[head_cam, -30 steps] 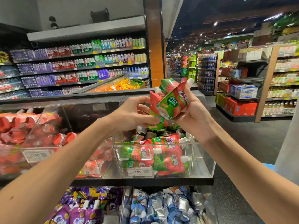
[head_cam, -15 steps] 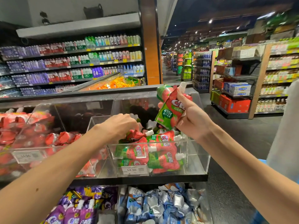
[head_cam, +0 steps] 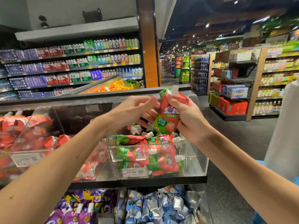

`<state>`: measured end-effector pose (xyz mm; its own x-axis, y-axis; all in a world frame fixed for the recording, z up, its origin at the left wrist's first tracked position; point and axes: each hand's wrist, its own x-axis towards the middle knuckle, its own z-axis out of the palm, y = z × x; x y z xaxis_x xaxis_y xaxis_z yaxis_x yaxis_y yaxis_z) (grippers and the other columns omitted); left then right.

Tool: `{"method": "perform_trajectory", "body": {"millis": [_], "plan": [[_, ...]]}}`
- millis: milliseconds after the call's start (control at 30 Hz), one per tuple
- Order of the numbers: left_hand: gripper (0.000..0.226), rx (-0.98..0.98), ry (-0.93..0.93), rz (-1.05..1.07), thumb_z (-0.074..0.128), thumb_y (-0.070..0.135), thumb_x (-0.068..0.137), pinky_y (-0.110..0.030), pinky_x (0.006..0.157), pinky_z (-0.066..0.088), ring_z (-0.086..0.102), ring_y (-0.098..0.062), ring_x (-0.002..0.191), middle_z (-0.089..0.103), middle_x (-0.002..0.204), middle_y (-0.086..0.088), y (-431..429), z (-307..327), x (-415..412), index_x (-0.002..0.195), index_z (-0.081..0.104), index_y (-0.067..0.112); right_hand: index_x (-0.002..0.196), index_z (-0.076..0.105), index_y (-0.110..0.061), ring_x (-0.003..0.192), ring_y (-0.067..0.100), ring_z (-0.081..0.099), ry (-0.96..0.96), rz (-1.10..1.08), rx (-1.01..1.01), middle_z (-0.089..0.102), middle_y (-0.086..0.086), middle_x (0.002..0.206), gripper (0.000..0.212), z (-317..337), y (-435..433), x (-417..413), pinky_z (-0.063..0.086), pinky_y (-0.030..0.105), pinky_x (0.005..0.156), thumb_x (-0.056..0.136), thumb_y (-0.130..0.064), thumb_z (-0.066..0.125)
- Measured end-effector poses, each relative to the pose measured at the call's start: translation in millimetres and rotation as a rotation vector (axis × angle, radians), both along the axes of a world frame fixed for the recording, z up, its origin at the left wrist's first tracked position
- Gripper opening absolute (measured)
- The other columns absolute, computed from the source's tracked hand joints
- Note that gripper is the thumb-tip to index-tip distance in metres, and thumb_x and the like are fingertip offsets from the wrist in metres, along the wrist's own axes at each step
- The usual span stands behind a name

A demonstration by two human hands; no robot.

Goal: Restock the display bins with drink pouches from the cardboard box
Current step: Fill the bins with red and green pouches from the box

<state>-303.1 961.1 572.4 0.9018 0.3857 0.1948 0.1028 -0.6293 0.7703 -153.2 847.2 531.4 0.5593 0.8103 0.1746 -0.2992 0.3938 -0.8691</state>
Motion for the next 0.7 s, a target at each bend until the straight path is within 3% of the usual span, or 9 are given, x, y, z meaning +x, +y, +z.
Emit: {"method": "perform_trajectory", "body": {"millis": [133, 233, 367, 433, 533, 700], "plan": [[0.045, 0.237, -0.064, 0.06, 0.081, 0.041, 0.076, -0.026, 0.078, 0.056, 0.07, -0.011, 0.082, 0.07, 0.097, 0.001, -14, -1, 15, 0.114, 0.061, 0.028, 0.127, 0.054, -0.012, 0.097, 0.033, 0.072, -0.014, -0.091, -0.01, 0.069, 0.017, 0.115, 0.051, 10, 7, -3, 0.061, 0.047, 0.073, 0.083, -0.021, 0.079], [0.042, 0.172, -0.122, 0.058, 0.076, 0.026, 0.085, -0.014, 0.073, 0.053, 0.07, -0.01, 0.083, 0.066, 0.104, -0.001, -15, -5, 17, 0.122, 0.056, 0.026, 0.128, 0.054, -0.011, 0.095, 0.031, 0.072, 0.008, -0.094, 0.067, 0.069, 0.019, 0.115, 0.06, 17, 9, -1, 0.061, 0.045, 0.075, 0.077, -0.014, 0.083], [0.03, 0.188, -0.182, 0.097, 0.069, 0.023, 0.091, -0.021, 0.071, 0.056, 0.067, -0.013, 0.083, 0.062, 0.103, -0.002, -7, -5, 11, 0.117, 0.056, 0.029, 0.132, 0.05, -0.008, 0.09, 0.021, 0.072, 0.023, -0.031, 0.15, 0.069, 0.013, 0.109, 0.061, 21, -2, 11, 0.059, 0.038, 0.082, 0.079, -0.011, 0.08], [0.027, 0.198, -0.206, 0.184, 0.065, 0.016, 0.094, -0.021, 0.066, 0.055, 0.064, -0.012, 0.081, 0.06, 0.102, 0.001, 5, -4, 4, 0.116, 0.056, 0.028, 0.128, 0.052, -0.004, 0.089, 0.025, 0.072, 0.018, -0.046, 0.172, 0.068, 0.017, 0.109, 0.055, 22, -11, 22, 0.059, 0.04, 0.086, 0.08, -0.008, 0.078], [0.032, 0.576, -0.18, 0.382, 0.068, 0.015, 0.089, -0.019, 0.065, 0.041, 0.052, -0.01, 0.08, 0.054, 0.095, 0.004, 25, -13, -1, 0.118, 0.057, 0.024, 0.122, 0.056, -0.006, 0.084, 0.026, 0.073, -0.037, -0.107, 0.128, 0.07, 0.022, 0.111, 0.05, 24, -26, 34, 0.061, 0.036, 0.078, 0.078, -0.009, 0.078], [0.024, 1.054, -0.041, 0.3, 0.074, 0.015, 0.083, -0.039, 0.082, 0.052, 0.056, -0.024, 0.092, 0.064, 0.097, -0.008, 42, -35, 20, 0.102, 0.059, 0.011, 0.111, 0.061, -0.012, 0.084, 0.028, 0.072, -0.133, -0.106, 0.051, 0.07, 0.02, 0.108, 0.037, 18, -34, 35, 0.062, 0.035, 0.076, 0.078, -0.005, 0.077]]}}
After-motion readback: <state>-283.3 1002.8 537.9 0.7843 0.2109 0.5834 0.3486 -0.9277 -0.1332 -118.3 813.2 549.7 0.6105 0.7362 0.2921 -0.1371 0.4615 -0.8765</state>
